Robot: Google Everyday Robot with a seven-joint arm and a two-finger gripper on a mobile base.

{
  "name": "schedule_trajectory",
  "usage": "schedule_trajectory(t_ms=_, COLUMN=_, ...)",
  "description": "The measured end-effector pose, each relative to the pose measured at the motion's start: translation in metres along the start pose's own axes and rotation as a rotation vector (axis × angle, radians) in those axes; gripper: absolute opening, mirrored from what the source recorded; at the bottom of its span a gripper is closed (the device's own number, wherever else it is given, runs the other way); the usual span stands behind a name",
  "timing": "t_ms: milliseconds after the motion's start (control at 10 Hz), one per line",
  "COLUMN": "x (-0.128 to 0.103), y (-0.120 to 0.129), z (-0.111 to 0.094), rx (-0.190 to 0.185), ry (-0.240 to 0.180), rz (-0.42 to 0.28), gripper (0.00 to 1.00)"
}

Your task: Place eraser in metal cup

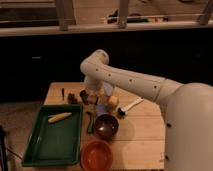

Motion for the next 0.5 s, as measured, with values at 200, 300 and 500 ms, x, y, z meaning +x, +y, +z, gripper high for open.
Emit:
schedule_trajectory(t_ms=200, x=0.005, y=-0.01, z=0.003, rx=-0.004, ry=-0.013, rz=-0.017, gripper=0.0)
schedule_trajectory(t_ms=300, x=0.007, y=-0.015, z=0.004, rx=-0.006, ry=-0.019, rz=-0.024, gripper=0.0)
schedule_trajectory(t_ms=500, x=0.009, y=-0.025, z=0.007, rx=-0.011, ry=-0.034, rz=-0.04, gripper=0.0)
